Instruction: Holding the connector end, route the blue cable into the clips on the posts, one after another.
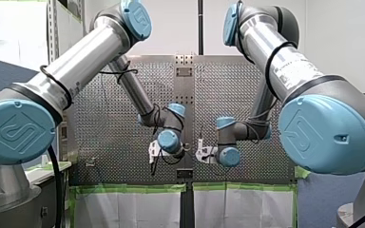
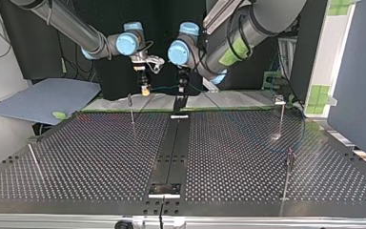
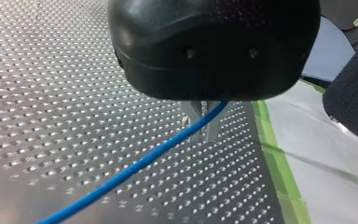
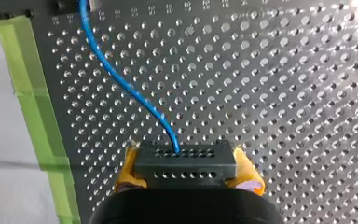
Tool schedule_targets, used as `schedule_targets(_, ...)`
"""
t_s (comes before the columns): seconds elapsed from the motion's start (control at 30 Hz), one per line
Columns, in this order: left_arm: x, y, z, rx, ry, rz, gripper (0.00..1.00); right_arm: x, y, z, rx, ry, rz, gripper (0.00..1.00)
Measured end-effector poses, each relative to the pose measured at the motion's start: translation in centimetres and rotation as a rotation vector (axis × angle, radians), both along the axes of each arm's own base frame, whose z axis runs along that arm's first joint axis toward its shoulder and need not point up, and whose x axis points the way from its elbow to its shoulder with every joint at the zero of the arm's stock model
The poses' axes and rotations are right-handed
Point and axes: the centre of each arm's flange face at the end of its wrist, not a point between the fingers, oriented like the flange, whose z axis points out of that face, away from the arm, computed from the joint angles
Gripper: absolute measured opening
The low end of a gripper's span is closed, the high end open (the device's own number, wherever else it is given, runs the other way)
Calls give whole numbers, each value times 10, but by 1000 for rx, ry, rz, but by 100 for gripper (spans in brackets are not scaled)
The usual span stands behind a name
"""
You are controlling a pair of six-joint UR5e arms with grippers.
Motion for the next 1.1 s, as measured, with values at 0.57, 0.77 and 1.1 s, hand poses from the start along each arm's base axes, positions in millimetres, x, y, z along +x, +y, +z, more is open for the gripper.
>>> schedule_targets(0.57,-28,-21,-61,23,-57,14,0,-41,13,-47,26,6,-58,0)
schedule_targets(0.77,-34,-27,-78,16,-76,11,0,-52,14,-72,49,23,-75,0)
schedule_targets(1.1,-38,-50,-92,15,-71,-22,0,-68,3,-78,46,31,-106,0)
